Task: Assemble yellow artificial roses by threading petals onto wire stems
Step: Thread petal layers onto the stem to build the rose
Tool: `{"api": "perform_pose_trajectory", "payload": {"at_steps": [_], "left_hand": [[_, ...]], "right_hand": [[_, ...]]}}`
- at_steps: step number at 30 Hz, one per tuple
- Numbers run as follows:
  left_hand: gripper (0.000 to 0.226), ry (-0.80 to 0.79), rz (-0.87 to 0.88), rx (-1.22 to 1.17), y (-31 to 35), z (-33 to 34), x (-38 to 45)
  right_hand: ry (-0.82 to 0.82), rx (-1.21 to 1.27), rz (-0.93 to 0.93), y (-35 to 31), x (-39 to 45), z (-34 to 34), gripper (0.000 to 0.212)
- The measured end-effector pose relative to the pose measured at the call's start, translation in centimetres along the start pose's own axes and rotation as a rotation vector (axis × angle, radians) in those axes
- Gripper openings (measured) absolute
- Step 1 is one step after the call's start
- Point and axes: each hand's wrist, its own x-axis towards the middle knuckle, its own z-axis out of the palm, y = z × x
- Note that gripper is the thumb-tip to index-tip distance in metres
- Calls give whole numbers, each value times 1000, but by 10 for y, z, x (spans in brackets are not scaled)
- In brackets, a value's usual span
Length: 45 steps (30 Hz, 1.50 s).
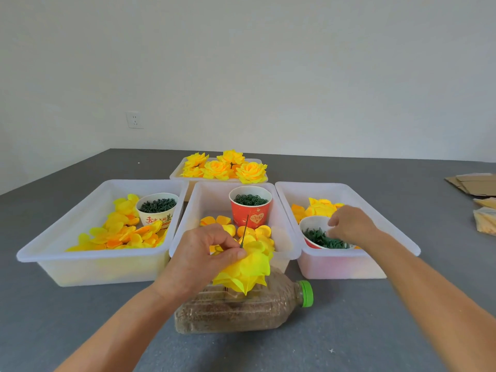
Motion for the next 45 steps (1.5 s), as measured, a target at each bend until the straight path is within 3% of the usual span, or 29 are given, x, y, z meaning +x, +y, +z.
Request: {"api": "perform_pose_trajectory", "payload": {"at_steps": [7,11,15,19,22,24,34,38,42,45], "left_hand": [[15,5,-13,0,3,-2,-2],[18,1,-10,4,3,-3,-2],[20,-7,-16,-2,3,-3,-2],[18,-14,-8,3,2,-3,-1],[17,-13,-6,-3,1,-3,0],[16,-11,-7,-10,2,-3,0],[18,-12,19,-29,-2,-2,0],[19,-11,24,-30,-2,-2,0],[16,-18,28,-27,0,-3,-1],[18,-22,30,-24,-1,-3,-1]], "right_hand": [[-35,-152,45,-5,13,27,34],[12,-156,4,-4,12,27,13],[82,-118,14,-3,12,27,22],[117,159,120,-4,11,12,32],[5,689,196,0,6,-3,19],[-37,893,221,3,3,-8,14],[-172,1355,194,8,-1,-2,12],[-128,1279,151,5,-7,-2,11],[-40,1285,-27,-21,-30,-19,12],[-151,1452,-201,-56,-60,-30,11]]}}
